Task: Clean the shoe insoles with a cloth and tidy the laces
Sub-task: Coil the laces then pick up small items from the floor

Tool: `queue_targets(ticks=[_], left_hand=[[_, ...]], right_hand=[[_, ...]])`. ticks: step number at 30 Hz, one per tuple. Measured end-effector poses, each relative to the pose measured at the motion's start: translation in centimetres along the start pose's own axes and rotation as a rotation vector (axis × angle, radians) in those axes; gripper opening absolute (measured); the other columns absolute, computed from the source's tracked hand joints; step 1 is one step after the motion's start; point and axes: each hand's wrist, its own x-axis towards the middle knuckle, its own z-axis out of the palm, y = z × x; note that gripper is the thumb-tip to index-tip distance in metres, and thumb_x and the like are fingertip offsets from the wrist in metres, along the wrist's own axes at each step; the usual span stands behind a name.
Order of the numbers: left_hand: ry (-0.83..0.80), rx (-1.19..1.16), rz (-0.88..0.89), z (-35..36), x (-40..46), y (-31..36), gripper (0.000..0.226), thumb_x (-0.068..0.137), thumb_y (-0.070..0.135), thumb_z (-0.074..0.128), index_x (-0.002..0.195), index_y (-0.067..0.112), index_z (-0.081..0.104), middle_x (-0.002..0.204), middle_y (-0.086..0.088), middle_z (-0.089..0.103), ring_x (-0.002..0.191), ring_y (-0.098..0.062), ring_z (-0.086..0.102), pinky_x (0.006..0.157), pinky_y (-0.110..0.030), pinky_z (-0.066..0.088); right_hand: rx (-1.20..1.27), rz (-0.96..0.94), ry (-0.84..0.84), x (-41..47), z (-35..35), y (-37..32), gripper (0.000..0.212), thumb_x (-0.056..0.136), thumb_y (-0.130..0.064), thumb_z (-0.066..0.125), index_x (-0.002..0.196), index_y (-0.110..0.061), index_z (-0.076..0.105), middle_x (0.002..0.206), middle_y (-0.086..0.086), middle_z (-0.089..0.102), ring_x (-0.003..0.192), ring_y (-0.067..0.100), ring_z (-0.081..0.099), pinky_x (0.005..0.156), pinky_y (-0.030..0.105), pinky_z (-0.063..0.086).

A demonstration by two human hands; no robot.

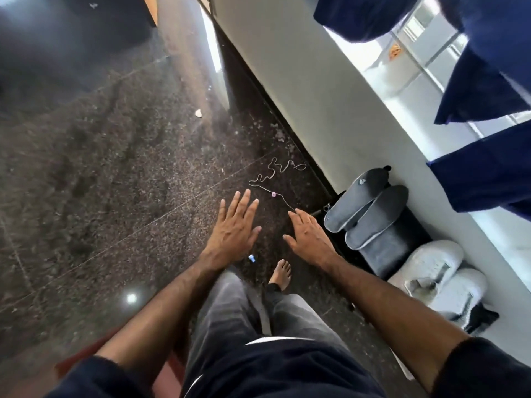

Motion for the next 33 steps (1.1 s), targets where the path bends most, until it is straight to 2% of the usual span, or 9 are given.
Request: queue_targets(ticks=[4, 10, 13, 20, 26, 30, 33], left_hand=[[-0.09, -0.003, 0.063, 1.0, 7.0, -4.0, 0.076, 0.092, 0.052, 0.022, 0.155, 0.011, 0.032, 0.166, -0.014, 0.016, 0.154, -0.032, 0.012, 0.122, -0.058, 0.01], [-0.143, 0.018, 0.132, 6.2, 18.4, -11.3, 0.068, 0.091, 0.046, 0.037, 0.148, 0.009, 0.044, 0.161, -0.016, 0.031, 0.149, -0.035, 0.029, 0.117, -0.062, 0.024], [-0.135, 0.008, 0.121, 10.6, 23.8, -14.5, 0.065, 0.093, 0.038, 0.057, 0.149, 0.009, 0.041, 0.162, -0.016, 0.029, 0.15, -0.035, 0.027, 0.118, -0.061, 0.024], [-0.21, -0.056, 0.088, 25.6, 33.3, -18.8, 0.065, 0.097, 0.036, 0.055, 0.153, 0.011, 0.034, 0.165, -0.013, 0.021, 0.153, -0.032, 0.016, 0.122, -0.058, 0.018], [-0.271, -0.098, 0.107, 37.6, 37.9, -20.1, 0.066, 0.096, 0.035, 0.056, 0.153, 0.011, 0.033, 0.166, -0.013, 0.018, 0.154, -0.031, 0.013, 0.121, -0.059, 0.014], [-0.291, -0.13, 0.121, 43.7, 39.6, -22.2, 0.064, 0.096, 0.038, 0.051, 0.152, 0.011, 0.035, 0.165, -0.016, 0.019, 0.154, -0.035, 0.014, 0.119, -0.063, 0.015], [-0.321, -0.13, 0.133, 46.1, 40.2, -23.5, 0.066, 0.093, 0.031, 0.059, 0.151, 0.01, 0.036, 0.164, -0.019, 0.02, 0.153, -0.038, 0.015, 0.116, -0.066, 0.018]], right_hand=[[0.041, 0.077, -0.022, 6.5, 0.2, -0.2, 0.071, 0.098, -0.038, 0.059, 0.157, -0.01, 0.03, 0.158, 0.012, 0.034, 0.144, 0.032, 0.036, 0.12, 0.044, 0.034], [0.243, 0.319, 0.008, 18.3, 4.8, 0.9, 0.061, 0.097, -0.025, 0.064, 0.15, -0.006, 0.039, 0.144, 0.015, 0.045, 0.132, 0.037, 0.045, 0.115, 0.044, 0.034], [0.33, 0.467, 0.022, 24.4, 8.4, 3.1, 0.058, 0.097, -0.022, 0.063, 0.147, -0.005, 0.041, 0.144, 0.017, 0.044, 0.132, 0.039, 0.044, 0.115, 0.043, 0.031], [0.364, 0.652, -0.026, 38.5, 20.6, 13.4, 0.048, 0.094, -0.015, 0.064, 0.138, -0.005, 0.049, 0.141, 0.02, 0.048, 0.135, 0.038, 0.045, 0.115, 0.041, 0.033], [0.213, 0.634, -0.027, 45.0, 29.6, 22.4, 0.039, 0.088, -0.01, 0.066, 0.127, -0.009, 0.059, 0.134, 0.017, 0.055, 0.128, 0.037, 0.049, 0.109, 0.039, 0.035], [0.059, 0.584, -0.084, 47.7, 34.2, 25.8, 0.038, 0.085, -0.021, 0.074, 0.12, -0.016, 0.061, 0.13, 0.011, 0.057, 0.126, 0.033, 0.05, 0.104, 0.04, 0.041], [-0.018, 0.552, -0.08, 49.0, 36.6, 27.0, 0.043, 0.082, -0.028, 0.078, 0.119, -0.014, 0.06, 0.129, 0.011, 0.057, 0.125, 0.034, 0.05, 0.1, 0.044, 0.046]])
